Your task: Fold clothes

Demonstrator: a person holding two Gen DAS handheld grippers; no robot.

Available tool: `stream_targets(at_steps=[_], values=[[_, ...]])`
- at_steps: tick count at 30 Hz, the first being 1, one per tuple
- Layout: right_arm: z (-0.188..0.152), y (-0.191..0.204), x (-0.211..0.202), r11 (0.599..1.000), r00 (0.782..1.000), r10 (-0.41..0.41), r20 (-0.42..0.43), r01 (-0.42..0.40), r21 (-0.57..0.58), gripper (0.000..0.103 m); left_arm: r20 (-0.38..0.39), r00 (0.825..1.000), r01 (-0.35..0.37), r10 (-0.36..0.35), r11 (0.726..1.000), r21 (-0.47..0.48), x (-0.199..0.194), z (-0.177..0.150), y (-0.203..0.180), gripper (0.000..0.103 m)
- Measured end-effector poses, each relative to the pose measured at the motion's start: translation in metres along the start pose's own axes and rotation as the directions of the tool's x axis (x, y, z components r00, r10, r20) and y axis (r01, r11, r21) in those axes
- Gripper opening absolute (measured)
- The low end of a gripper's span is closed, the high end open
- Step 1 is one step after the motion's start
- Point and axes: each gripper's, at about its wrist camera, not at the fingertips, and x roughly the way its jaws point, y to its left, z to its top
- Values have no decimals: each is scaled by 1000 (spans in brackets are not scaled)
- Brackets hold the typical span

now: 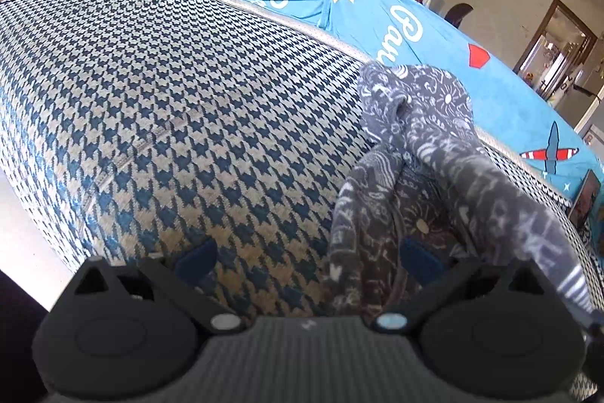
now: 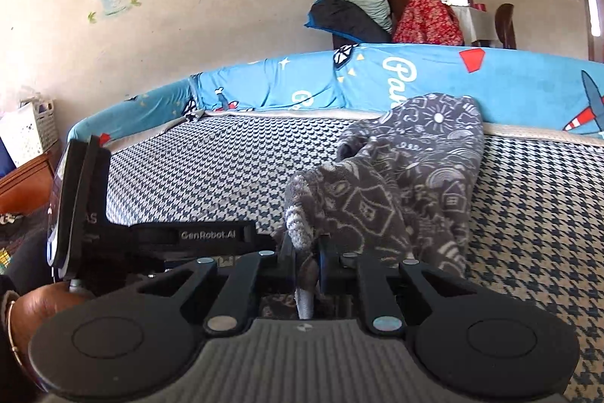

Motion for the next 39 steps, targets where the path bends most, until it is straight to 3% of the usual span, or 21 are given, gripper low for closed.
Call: stream_targets(at_steps=[8,18,23,24,30,39], values=[[-5,36,24,997,998,34,-46,-37,-66,11,50,999,9,-4,995,-103,-13,9,21,103],[-22,58,60,991,989,48,-137,-64,-115,11,126,991,-26,37,996,-85,-29,13,25,103],[-36,59,73,987,976,71,-208,-98,-126,26,117,993,-24,31,998,-59,-27,12,20,103],[-38,60,71,985,973,78,-217,-109,-133,31,116,993,-24,30,998,-57,-27,12,19,103],[-49,50,45,984,966,100,-240,-132,-120,32,110,994,-20,25,999,-42,-23,11,13,103],[-59,18,-9,998,983,41,-179,-47,-33,35,78,997,7,-12,998,56,-15,1,-12,103]])
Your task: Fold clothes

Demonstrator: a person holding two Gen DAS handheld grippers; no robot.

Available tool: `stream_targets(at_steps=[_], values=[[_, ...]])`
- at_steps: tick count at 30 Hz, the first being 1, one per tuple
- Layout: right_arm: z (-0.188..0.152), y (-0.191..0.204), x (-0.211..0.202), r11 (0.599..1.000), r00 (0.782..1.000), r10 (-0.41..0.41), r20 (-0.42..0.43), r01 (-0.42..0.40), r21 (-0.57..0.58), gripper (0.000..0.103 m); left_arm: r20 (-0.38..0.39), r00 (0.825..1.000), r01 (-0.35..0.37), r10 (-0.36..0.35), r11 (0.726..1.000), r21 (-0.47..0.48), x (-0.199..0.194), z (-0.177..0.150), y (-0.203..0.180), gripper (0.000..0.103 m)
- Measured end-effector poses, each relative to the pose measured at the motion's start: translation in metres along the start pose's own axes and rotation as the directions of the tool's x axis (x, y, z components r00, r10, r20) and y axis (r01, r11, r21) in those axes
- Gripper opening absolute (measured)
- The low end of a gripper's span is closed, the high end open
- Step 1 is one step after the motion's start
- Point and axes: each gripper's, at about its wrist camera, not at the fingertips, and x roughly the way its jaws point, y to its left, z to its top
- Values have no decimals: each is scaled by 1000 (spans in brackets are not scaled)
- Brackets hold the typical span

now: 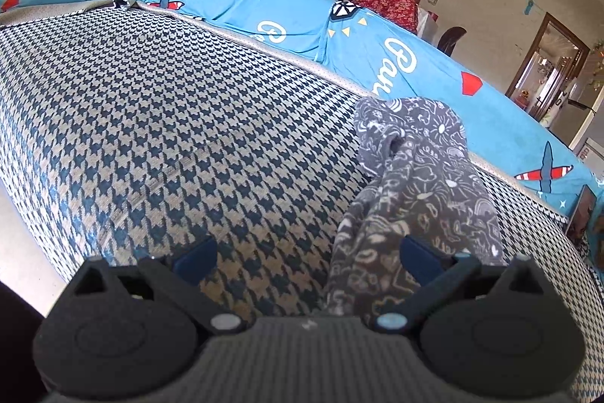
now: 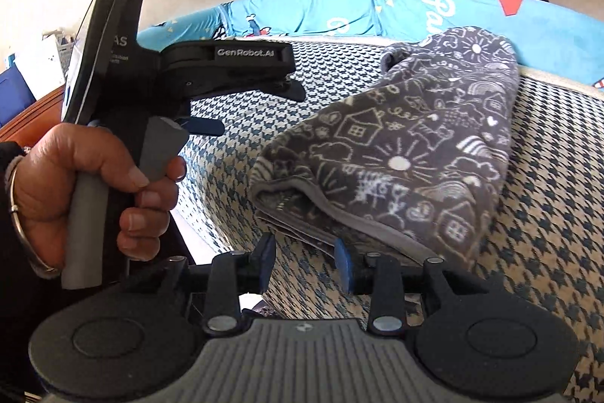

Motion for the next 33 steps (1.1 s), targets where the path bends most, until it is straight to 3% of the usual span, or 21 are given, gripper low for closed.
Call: stream_targets(at_steps=[8,19,24,26,28,33], values=[[5,-27,-25,989,988,-121,92,112,99,51,-50,999,14,-12,999,46,9,-11,-15,103],[-7,-7,-13,967,972,-217,85,226,-115,50,-103,994,-15,23,997,75,19,-22,-14,103],[-2,4,-11,972,979,-159,127,178,-151,50,-115,993,-18,24,999,50,18,-23,-6,103],[-1,10,-5,970,982,-139,126,161,-183,47,-109,993,-30,33,999,35,16,-22,-3,103],[1,16,3,964,985,-126,122,150,-219,37,-112,993,-32,34,999,16,16,-22,1,103],[5,28,22,938,986,-117,118,149,-313,32,-115,993,-39,40,999,11,16,-22,2,103]])
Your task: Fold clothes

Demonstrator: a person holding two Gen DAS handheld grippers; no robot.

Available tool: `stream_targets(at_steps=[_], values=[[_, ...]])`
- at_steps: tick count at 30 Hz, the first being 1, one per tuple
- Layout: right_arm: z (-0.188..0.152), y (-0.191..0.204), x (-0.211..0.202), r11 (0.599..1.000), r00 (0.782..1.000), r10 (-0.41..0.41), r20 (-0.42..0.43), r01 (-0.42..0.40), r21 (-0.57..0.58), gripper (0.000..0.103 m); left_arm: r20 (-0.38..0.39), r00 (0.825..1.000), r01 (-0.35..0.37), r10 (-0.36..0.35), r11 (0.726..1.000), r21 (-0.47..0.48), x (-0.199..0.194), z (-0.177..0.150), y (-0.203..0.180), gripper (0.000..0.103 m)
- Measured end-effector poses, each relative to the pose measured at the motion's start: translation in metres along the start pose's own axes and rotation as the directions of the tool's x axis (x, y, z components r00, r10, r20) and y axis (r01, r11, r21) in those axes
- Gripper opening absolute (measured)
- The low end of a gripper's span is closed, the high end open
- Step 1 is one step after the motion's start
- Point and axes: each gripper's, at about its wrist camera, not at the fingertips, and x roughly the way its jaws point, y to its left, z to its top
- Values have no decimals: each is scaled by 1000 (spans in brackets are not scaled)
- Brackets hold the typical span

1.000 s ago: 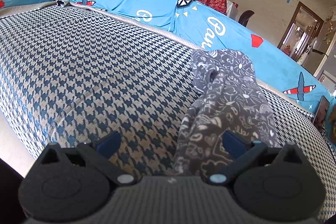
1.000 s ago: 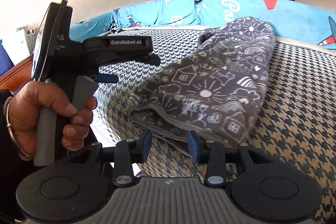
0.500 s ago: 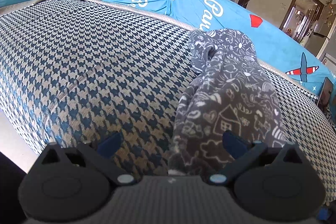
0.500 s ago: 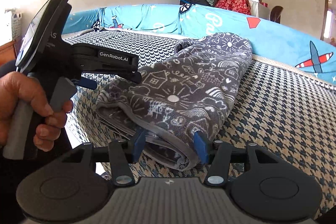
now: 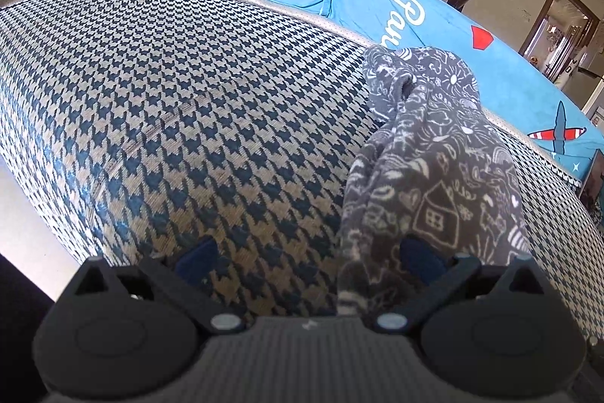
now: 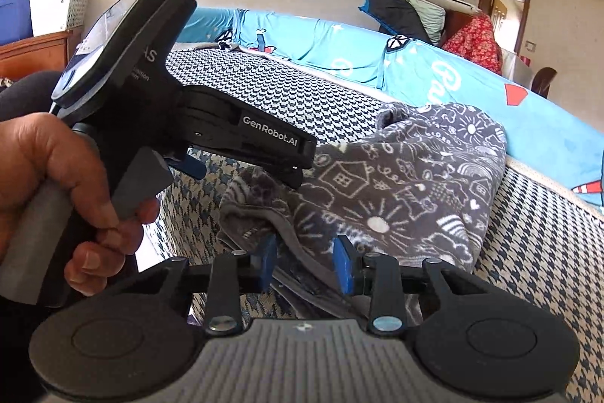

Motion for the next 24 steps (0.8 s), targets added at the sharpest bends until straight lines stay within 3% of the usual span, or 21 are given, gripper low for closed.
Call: stream_targets(at_steps=[5,8,10,15,19,24], values=[[3,11,19,996,1000,3,-10,-4,-91,30,2,1000,-8,8,1000,-12,0,1,2,103],[3,17,29,991,1000,1,-14,-3,-131,21,8,1000,-10,10,1000,-24,-1,1,4,103],[3,19,33,990,1000,-9,-12,7,-140,9,21,1000,-6,7,1000,-30,-4,1,5,103],[3,20,31,992,999,49,-20,-51,-119,7,55,998,-3,5,1000,-30,-10,2,5,103],[-2,30,30,983,998,56,-28,-60,-172,7,38,999,-6,6,1000,3,-7,1,-1,103],[-4,29,36,986,997,60,-46,-66,-153,7,-13,999,-41,42,999,30,3,-2,-6,103]])
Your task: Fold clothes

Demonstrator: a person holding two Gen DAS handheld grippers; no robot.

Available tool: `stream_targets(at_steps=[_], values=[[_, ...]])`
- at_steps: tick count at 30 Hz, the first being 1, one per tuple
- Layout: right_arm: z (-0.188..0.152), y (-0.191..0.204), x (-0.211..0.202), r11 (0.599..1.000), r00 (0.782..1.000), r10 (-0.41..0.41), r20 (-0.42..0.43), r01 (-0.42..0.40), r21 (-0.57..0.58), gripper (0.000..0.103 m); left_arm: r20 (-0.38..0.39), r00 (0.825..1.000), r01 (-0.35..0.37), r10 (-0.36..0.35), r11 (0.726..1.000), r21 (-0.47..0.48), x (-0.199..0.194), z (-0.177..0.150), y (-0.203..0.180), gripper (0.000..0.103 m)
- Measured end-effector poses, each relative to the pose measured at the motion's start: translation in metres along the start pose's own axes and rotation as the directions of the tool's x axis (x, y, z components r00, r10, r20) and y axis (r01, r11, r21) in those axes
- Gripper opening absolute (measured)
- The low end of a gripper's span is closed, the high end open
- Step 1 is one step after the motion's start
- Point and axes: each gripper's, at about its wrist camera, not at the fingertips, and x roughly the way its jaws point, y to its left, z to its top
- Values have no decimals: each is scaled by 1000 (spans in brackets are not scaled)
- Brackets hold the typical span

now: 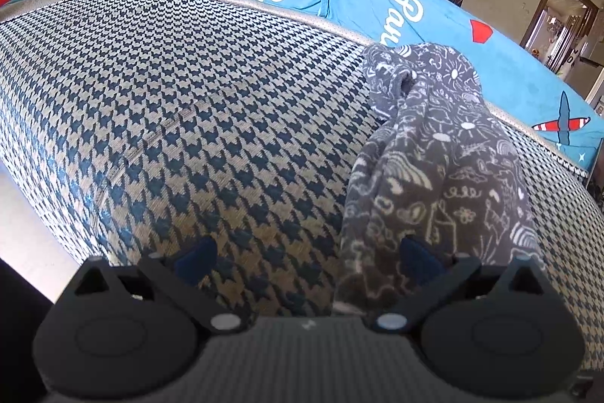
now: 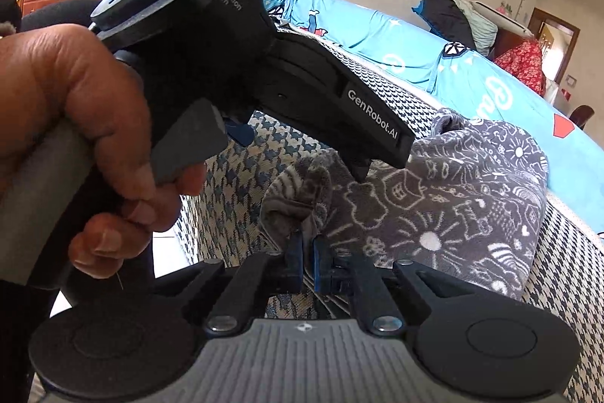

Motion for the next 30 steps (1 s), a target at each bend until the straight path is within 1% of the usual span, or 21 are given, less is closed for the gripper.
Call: stream_targets(at_steps=[3,5,8,10,14,16,19,20,22,26,28,30], values=[[0,-2,1,1000,1000,8,-8,-8,9,8,-31,999,-13,13,1000,-16,4,-2,4,103],[-1,-4,1,1000,1000,15,-13,-14,17,10,-40,999,-16,15,1000,-23,5,-3,7,103],[-2,-9,-3,998,999,30,-15,-29,48,12,-43,999,-27,27,1000,-11,6,-5,8,103],[-2,-14,-7,997,999,40,-15,-39,72,12,-33,999,-43,43,999,4,5,-6,7,103],[-4,-28,-19,986,997,79,-13,-76,150,12,-26,998,-58,58,998,10,5,-7,7,103],[-10,-32,-30,979,997,79,-7,-76,187,12,-25,998,-63,63,998,8,4,-7,7,103],[-15,-44,-45,967,999,51,-4,-49,249,14,-22,997,-71,71,997,11,4,-7,7,103],[-17,-50,-52,959,999,39,1,-38,281,16,-21,997,-74,74,997,13,4,-7,6,103],[-22,-59,-62,942,1000,7,3,-8,336,25,-18,997,-80,81,997,16,4,-7,5,103],[-33,-75,-76,899,998,-66,-11,64,433,34,-13,996,-92,92,996,20,5,-7,3,103],[-39,-84,-79,868,997,-74,-37,83,489,47,-11,995,-95,95,995,20,6,-7,3,103],[-45,-91,-78,833,995,-76,-60,96,544,49,-10,995,-98,98,995,21,6,-7,4,103]])
